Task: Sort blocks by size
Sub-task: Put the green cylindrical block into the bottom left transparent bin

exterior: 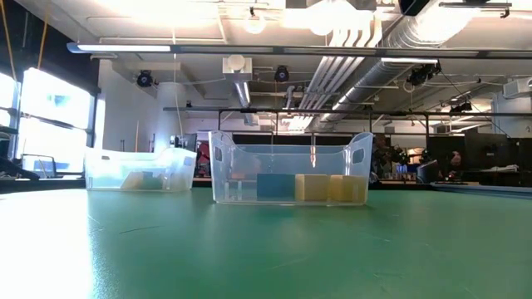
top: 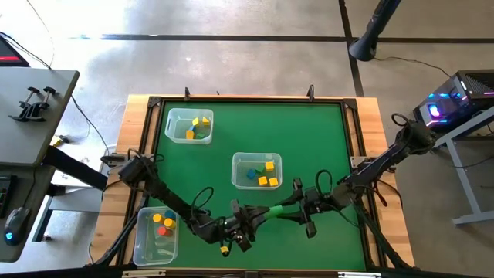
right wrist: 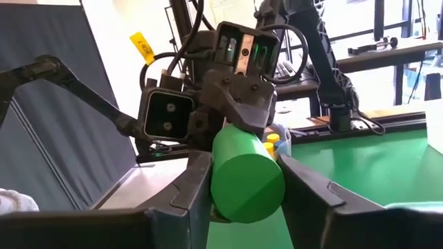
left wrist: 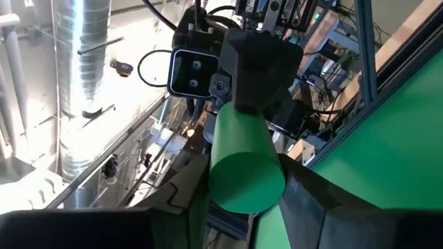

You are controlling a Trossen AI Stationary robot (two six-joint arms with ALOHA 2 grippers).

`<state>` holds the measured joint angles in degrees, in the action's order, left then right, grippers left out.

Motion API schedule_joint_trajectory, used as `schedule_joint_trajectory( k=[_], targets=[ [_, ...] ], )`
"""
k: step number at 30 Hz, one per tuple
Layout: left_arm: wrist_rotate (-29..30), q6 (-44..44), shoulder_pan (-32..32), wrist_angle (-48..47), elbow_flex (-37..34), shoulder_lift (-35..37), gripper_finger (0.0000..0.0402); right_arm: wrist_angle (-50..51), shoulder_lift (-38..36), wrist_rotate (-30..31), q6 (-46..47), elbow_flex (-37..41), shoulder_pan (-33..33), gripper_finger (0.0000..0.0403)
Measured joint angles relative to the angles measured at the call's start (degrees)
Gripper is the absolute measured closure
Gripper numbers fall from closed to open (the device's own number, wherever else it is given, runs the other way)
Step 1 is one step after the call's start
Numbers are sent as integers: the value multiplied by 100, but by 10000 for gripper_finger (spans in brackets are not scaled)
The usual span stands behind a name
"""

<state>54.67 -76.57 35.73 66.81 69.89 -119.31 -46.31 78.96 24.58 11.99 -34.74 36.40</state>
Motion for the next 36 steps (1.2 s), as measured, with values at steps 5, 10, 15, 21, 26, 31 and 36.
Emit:
schedule_joint_trajectory(
  k=[5,10,15,21,26,31,36],
  targets=[
    [298,616,7,-21,-9,5,286,575,-15,31,347,-11,-65,229],
    [1298,854,219,-413,83,341,298,1734,-45,171,791,0,-325,176],
    [2036,1630,542,-2277,551,861,298,2466,-35,716,1070,0,-525,166],
    [932,5994,696,-6729,1377,1434,298,2434,-35,1097,697,0,-535,164],
    [-2424,10235,218,-10145,2232,1678,299,2426,-35,1066,520,0,-518,163],
    [-4180,12510,140,-13003,2563,1655,299,2426,-35,944,313,0,-518,163],
    [-5415,14790,517,-15050,2542,1646,299,2426,-35,946,103,0,-518,163]
  ],
)
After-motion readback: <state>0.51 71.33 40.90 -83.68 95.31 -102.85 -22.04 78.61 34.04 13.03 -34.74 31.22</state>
